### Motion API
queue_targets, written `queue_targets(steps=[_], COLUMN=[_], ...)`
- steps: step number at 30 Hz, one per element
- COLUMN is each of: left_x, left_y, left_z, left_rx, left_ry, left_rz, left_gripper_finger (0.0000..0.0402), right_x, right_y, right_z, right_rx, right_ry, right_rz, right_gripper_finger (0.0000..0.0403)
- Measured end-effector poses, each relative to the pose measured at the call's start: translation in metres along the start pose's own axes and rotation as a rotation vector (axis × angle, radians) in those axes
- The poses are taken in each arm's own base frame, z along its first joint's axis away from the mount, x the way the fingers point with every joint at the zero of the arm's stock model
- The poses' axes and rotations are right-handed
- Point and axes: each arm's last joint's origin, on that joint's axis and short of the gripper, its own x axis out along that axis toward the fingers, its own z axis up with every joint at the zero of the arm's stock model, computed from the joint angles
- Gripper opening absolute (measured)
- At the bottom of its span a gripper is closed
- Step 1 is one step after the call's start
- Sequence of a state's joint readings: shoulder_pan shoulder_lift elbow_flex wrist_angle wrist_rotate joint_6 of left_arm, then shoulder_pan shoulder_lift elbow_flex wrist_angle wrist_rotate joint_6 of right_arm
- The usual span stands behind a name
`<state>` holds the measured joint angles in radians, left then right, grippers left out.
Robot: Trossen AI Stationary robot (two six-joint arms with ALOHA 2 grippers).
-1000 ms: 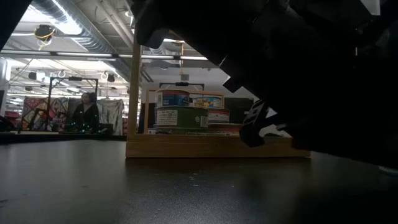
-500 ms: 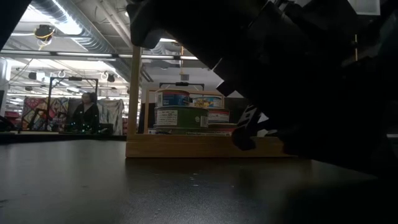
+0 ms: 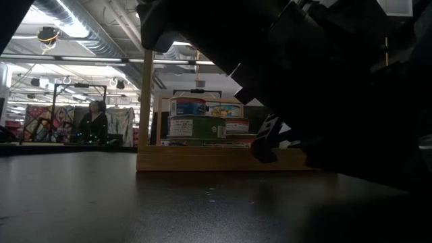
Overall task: Stack canned seafood by type on shelf
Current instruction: Stack the green tuna can on top of the other green tuna can on the shelf
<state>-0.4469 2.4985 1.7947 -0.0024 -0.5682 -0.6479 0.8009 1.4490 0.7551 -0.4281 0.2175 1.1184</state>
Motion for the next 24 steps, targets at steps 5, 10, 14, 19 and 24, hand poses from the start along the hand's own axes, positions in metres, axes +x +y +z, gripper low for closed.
queue_targets(steps=[5,10,14,19,24], left_x=[0.0,0.0,0.0,0.0,0.0], left_y=[0.0,0.0,0.0,0.0,0.0], left_z=[0.0,0.0,-0.001,-0.001,-0.001], left_rx=[0.0,0.003,0.004,0.005,0.006], left_ry=[0.001,0.005,0.008,0.01,0.011], left_rz=[-0.001,-0.001,-0.001,0.0,0.0], left_gripper_finger=[0.0,0.0,0.0,0.0,0.0], right_x=[0.0,0.0,0.0,-0.004,-0.01], right_y=[0.0,0.0,0.0,0.0,0.0], right_z=[0.0,0.0,0.001,0.002,0.006], right_rx=[0.0,0.001,0.002,0.006,0.015], right_ry=[-0.006,-0.008,-0.009,-0.03,-0.087], right_rz=[-0.005,-0.003,-0.003,0.008,0.014], right_gripper_finger=[0.0005,0.0005,0.0005,0.0005,0.0005])
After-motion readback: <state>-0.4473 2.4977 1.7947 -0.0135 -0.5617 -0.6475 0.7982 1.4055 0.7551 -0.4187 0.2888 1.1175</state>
